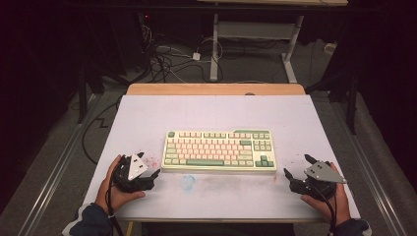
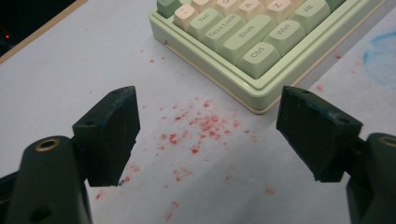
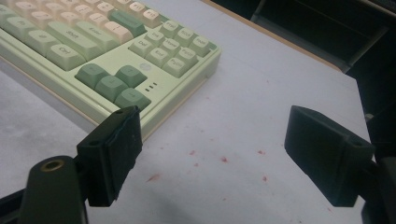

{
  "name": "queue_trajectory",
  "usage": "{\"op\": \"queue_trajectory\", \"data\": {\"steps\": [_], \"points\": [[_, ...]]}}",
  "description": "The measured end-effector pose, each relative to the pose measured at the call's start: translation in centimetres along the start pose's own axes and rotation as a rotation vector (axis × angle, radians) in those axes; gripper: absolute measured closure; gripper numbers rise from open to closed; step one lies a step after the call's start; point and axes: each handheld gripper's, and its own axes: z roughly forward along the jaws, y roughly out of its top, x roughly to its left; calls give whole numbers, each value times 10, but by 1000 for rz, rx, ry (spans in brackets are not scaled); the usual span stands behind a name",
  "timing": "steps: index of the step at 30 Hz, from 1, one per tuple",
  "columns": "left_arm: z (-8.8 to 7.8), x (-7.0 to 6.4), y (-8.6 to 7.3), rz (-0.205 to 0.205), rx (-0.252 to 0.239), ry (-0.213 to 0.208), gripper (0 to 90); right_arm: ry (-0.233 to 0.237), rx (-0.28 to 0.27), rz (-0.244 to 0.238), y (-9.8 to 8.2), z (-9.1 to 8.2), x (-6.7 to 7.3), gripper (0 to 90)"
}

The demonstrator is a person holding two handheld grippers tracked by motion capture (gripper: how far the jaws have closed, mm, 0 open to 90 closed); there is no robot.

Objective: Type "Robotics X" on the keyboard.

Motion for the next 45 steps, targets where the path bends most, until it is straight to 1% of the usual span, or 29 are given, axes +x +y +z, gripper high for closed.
{"op": "queue_trajectory", "data": {"steps": [3,5,7,9,13,15,16,18,22,24,25,26,27,28,29,30,32,34,35,37,38,40,41,42,43,44,45], "points": [[1,-1,0,-3,1,-2,201,0,8,-5,-1,-2,0,199],[2,-1,0,9,4,0,201,-3,8,-3,-2,-3,0,199],[2,-1,0,10,6,-5,201,-15,8,2,-2,-5,-2,199],[1,0,0,15,8,-4,201,-18,5,3,-2,-5,-3,199],[1,0,2,1,2,-12,201,-22,11,3,-3,-7,-2,199],[1,-1,2,15,6,-15,201,-21,12,5,-3,-7,-2,199],[2,-2,3,7,2,-21,201,-25,11,0,-2,-7,-2,199],[4,-1,4,12,4,-23,201,-26,10,3,-2,-7,-2,199],[6,1,7,-13,3,-17,201,-26,16,8,-2,-5,-2,199],[9,3,8,-36,28,-2,205,-22,21,5,-1,-3,-1,199],[10,3,9,-52,38,-7,213,-21,21,0,-1,-3,-1,199],[10,3,10,-59,40,-8,213,-21,21,0,-1,-3,-1,199],[10,2,12,-60,33,-6,225,-19,22,2,0,-3,0,199],[10,2,15,-72,26,-15,232,-17,20,-2,0,-2,0,199],[10,2,18,-94,19,-20,232,-18,19,0,1,-2,1,199],[12,2,20,-103,15,-25,232,-11,17,-6,4,0,2,199],[15,2,22,-104,13,-27,232,-8,19,-6,5,1,3,199],[19,1,24,-105,20,-28,229,4,15,-10,11,5,6,199],[21,0,25,-100,20,-29,229,4,15,-10,11,5,6,199],[24,-2,28,-104,17,-42,226,12,4,-22,18,8,10,199],[26,-3,30,-103,14,-47,226,12,4,-22,18,8,10,199],[30,-6,34,-101,17,-63,224,14,-4,-26,26,11,14,201],[33,-7,35,-101,17,-68,224,28,-10,-25,28,11,14,220],[35,-8,37,-98,20,-71,224,28,-10,-25,28,11,14,220],[38,-9,38,-96,21,-76,224,76,-33,-21,34,12,15,233],[40,-10,40,-95,26,-80,224,76,-33,-21,34,12,15,233],[43,-11,41,-93,29,-83,223,95,-39,-23,37,13,15,265]]}}
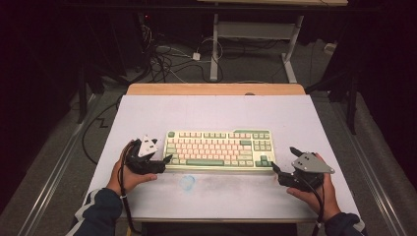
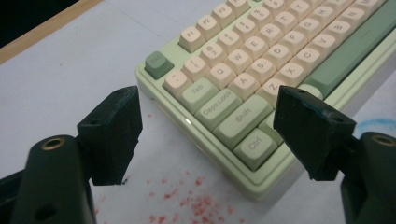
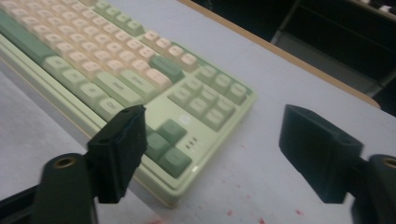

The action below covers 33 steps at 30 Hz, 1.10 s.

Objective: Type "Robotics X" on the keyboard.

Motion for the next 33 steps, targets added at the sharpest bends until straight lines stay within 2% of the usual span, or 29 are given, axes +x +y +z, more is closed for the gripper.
{"op": "queue_trajectory", "data": {"steps": [1,3,5,6,7,8,9,11,12,13,16,17,20,23,27,30,31,33], "points": [[3,-1,1,3,1,-2,223,30,-1,1,7,4,1,323],[7,-2,3,5,3,-9,222,61,4,4,13,9,2,457],[11,-4,5,12,5,-11,223,75,18,-1,16,12,2,476],[13,-5,6,16,12,-12,223,94,26,-3,18,16,3,532],[15,-5,6,24,25,-8,223,112,38,-10,21,20,4,579],[16,-6,7,29,27,-5,223,151,67,-22,26,28,6,680],[18,-6,8,24,30,-4,223,174,82,-35,29,31,7,720],[19,-6,9,22,35,0,223,185,94,-43,31,36,9,743],[20,-6,10,19,34,0,225,207,99,-49,36,43,13,815],[20,-5,11,18,33,-1,225,207,99,-49,36,43,13,815],[21,-6,14,18,25,-10,238,240,115,-61,41,54,18,896],[22,-6,14,20,24,-14,251,265,124,-60,42,60,21,900],[24,-7,16,25,18,-19,267,276,136,-74,43,65,24,900],[23,-9,17,22,12,-28,322,286,152,-86,43,70,29,900],[21,-9,18,14,23,-62,464,290,169,-90,40,75,30,900],[21,-10,18,10,37,-85,622,284,183,-92,37,77,30,900],[20,-12,18,6,64,-117,642,283,186,-92,36,78,30,900],[20,-13,18,0,73,-133,720,287,185,-94,35,79,30,900]]}}
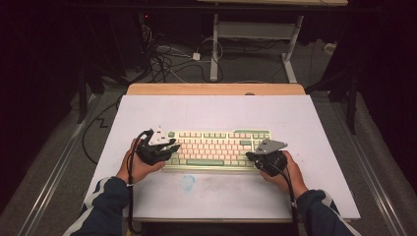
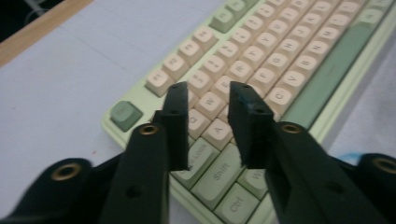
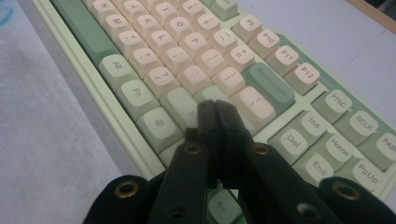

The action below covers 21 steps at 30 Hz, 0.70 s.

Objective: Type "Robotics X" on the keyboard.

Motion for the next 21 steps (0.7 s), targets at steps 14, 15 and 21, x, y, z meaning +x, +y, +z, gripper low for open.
{"op": "queue_trajectory", "data": {"steps": [14,15,21], "points": [[25,-20,8,60,60,-36,876,-13,-1,4,-4,3,2,900],[28,-21,8,63,62,-38,875,-13,-2,3,-4,3,2,900],[42,-28,6,78,95,-43,876,-20,-4,-2,-4,3,3,900]]}}
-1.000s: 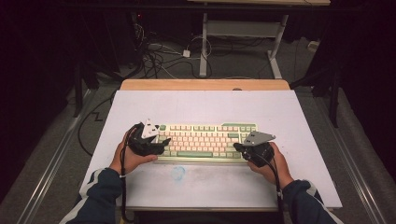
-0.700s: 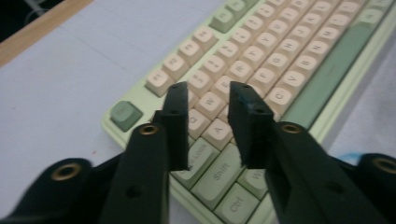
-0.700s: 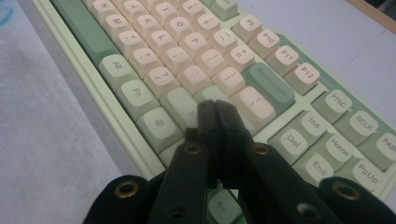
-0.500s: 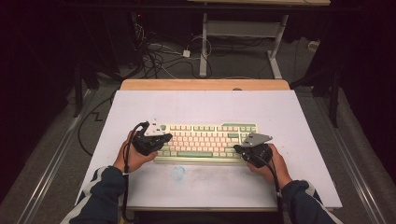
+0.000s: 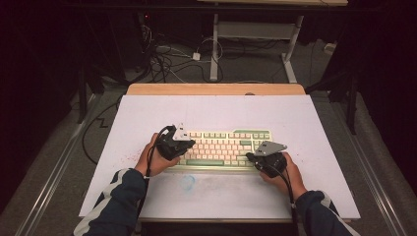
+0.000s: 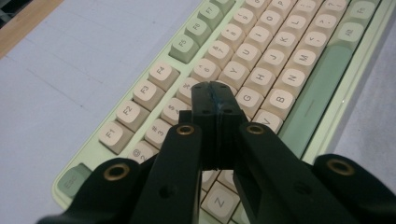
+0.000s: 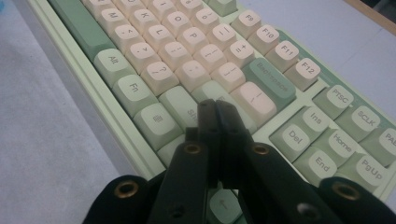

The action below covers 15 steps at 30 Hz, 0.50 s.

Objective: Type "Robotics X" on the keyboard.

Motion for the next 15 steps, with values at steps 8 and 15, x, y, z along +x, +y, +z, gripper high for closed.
{"op": "queue_trajectory", "data": {"steps": [8,15], "points": [[13,-2,-1,7,29,-5,875,-2,1,-4,0,0,0,900],[23,-3,-6,24,57,14,875,-4,1,-7,0,0,0,900]]}}
